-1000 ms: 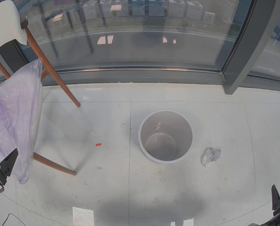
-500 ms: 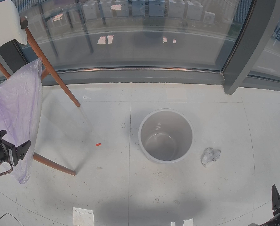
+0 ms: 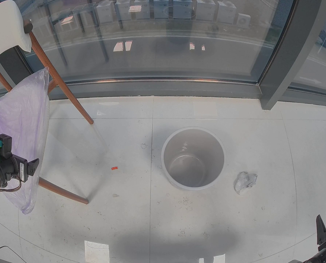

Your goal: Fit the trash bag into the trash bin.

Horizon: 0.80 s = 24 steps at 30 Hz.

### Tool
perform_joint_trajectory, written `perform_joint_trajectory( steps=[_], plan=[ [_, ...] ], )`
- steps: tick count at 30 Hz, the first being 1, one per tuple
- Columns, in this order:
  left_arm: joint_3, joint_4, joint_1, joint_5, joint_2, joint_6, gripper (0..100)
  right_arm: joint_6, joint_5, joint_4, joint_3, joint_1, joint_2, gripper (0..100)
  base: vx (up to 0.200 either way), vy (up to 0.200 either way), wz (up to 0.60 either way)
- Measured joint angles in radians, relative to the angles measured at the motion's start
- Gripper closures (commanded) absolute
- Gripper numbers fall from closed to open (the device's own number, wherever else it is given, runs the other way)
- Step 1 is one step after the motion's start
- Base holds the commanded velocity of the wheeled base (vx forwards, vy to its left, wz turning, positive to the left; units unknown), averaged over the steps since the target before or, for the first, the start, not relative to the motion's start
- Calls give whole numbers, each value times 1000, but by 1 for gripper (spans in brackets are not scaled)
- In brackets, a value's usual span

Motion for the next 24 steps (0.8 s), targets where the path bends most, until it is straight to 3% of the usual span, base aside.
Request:
perform_joint_trajectory(
  steps=[15, 24],
  plan=[
    [3, -3, -4, 9, 66, 2, 0, 6, 0, 0, 0, 1, 0, 0, 0, 0, 0],
    [-88, -10, -11, 10, 153, 29, 0, 7, 0, 0, 0, 0, 0, 0, 0, 0, 0]
  ],
)
